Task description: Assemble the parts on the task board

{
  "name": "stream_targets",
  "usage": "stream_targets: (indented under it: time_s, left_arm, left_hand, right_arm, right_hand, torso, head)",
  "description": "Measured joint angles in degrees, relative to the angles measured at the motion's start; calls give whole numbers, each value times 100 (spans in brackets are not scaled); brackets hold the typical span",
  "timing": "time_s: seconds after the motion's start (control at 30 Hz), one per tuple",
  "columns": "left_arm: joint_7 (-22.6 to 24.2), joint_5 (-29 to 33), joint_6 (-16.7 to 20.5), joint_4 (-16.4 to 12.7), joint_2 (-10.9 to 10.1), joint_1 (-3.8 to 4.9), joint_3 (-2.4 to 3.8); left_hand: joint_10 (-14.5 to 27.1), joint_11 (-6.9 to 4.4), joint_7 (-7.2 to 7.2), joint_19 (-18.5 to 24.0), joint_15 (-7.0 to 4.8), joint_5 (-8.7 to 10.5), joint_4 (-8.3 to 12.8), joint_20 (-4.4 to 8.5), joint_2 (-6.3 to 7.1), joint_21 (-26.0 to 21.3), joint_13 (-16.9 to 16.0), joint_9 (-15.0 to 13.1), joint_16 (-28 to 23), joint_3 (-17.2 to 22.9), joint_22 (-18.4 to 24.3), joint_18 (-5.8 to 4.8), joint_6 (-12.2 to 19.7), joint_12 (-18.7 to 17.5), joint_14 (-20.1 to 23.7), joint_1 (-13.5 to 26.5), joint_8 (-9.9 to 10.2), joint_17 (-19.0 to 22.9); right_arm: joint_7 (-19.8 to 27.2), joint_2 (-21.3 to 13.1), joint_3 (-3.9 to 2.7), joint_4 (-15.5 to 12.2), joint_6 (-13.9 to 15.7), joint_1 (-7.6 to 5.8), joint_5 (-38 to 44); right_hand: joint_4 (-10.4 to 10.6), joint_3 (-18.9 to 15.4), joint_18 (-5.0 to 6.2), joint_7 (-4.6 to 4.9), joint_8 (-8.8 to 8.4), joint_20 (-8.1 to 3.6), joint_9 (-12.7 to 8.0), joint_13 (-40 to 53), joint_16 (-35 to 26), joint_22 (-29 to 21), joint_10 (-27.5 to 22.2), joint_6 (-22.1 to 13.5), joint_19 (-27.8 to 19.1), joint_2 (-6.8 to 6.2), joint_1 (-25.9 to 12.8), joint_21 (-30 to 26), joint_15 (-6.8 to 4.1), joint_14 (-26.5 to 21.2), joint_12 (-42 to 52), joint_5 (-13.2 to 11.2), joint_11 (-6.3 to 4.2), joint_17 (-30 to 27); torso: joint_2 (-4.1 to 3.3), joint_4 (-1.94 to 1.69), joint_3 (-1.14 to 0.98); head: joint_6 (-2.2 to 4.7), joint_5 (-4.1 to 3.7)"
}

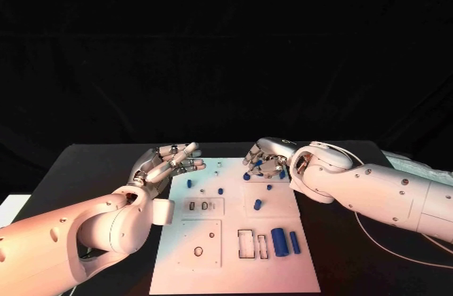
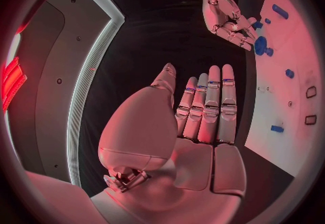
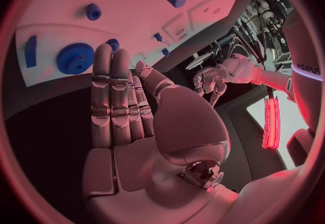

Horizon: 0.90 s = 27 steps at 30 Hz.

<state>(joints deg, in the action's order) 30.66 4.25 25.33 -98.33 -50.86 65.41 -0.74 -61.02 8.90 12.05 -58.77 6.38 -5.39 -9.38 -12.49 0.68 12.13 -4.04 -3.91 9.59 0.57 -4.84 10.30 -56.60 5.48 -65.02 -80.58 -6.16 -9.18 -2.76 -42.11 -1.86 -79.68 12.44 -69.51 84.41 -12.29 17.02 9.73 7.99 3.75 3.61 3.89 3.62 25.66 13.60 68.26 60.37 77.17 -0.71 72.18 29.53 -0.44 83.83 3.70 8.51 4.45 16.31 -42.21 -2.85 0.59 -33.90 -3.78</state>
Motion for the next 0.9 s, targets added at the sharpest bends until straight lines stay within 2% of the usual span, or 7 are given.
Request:
stream_targets:
  time_s: [0.13, 0.27, 0.57, 0.67, 0.77, 0.8, 0.9]
  left_arm:
    - [-20, 27, -15, -30, -22, 1, 3]
    - [-40, 49, -24, -50, -34, 2, 5]
    - [-69, 75, -42, -56, -42, 4, 6]
    - [-80, 78, -50, -63, -44, 4, 7]
    - [-93, 80, -58, -71, -46, 4, 7]
    - [-98, 81, -60, -72, -48, 4, 7]
    - [-112, 82, -64, -73, -55, 5, 7]
  left_hand:
    - [11, 11, 1, 0, 13, 0, 10, 0, 0, -17, 0, 0, 0, -10, 4, 0, 1, -4, 13, 0, 16, -1]
    - [20, 20, 21, 0, 19, 0, 24, 0, 0, -37, 1, 0, 0, -23, 10, 0, 21, -37, 19, 0, 29, -7]
    - [21, 20, 21, 22, 19, 0, 23, -22, 0, -37, 1, -1, -32, -23, 16, 0, 21, -38, 19, 0, 29, -6]
    - [20, 20, 21, 22, 19, 0, 23, -22, 0, -37, 1, 0, -32, -23, 15, 0, 21, -37, 19, 0, 29, -13]
    - [21, 20, 21, 22, 19, 0, 39, -22, 0, -37, 1, 5, -32, -39, 15, -1, 21, -37, 19, 0, 29, -13]
    - [20, 20, 21, 22, 19, 0, 39, -22, 0, -37, 2, 5, -32, -39, 15, -1, 21, -37, 19, 0, 29, -13]
    - [20, 20, 21, 22, 19, -1, 39, -22, 0, -37, 2, 5, -32, -39, 23, -1, 21, -37, 19, 0, 56, -20]
  right_arm:
    - [-276, 23, -2, -60, -159, -53, 538]
    - [-523, 28, -3, -123, -307, -93, 1017]
    - [-837, 83, -4, -176, -503, -120, 1619]
    - [-882, 123, -4, -155, -560, -124, 1695]
    - [-910, 153, -4, -138, -628, -125, 1745]
    - [-915, 160, -4, -132, -649, -125, 1755]
    - [-925, 176, -3, -124, -713, -125, 1775]
  right_hand:
    - [111, 111, 0, -7, 0, 0, 0, 0, 401, 154, -33, 6, 0, -112, -23, 243, 0, 0, 0, -41, -33, 256]
    - [203, 203, 0, -25, 0, 0, 0, -1, 612, 262, -54, 25, 0, -147, -50, 404, 0, 0, 0, -69, -20, 406]
    - [469, 403, 0, -51, 0, 20, -1, -1, 1135, 561, -61, 51, -66, -297, -5, 862, 1, -1, 1, -82, -15, 752]
    - [567, 486, 0, -64, 0, 24, -1, -1, 1431, 1097, -61, 64, -62, -345, 44, 1360, 1, -1, 1, -99, -15, 964]
    - [682, 555, -12, -64, 0, 50, -1, -1, 2109, 1866, -61, 64, 53, -437, 76, 2040, 1, -1, 1, -99, -15, 1615]
    - [726, 566, -91, -83, 0, 61, -2, -2, 2323, 2096, -61, 82, 84, -437, 75, 2238, 1, -1, 1, -113, -15, 1826]
    - [820, 611, -93, -83, 0, 72, 0, -2, 2842, 2604, -39, 83, 115, -505, 98, 2689, 1, -1, 1, -130, -37, 2334]
  torso:
    - [-57, -16, 4]
    - [-110, -38, 5]
    - [-179, -71, 10]
    - [-191, -82, 10]
    - [-201, -94, 14]
    - [-203, -98, 14]
    - [-208, -108, 14]
  head:
    - [19, -27]
    - [26, -56]
    - [13, -94]
    - [3, -101]
    - [-8, -103]
    - [-16, -104]
    - [-28, -105]
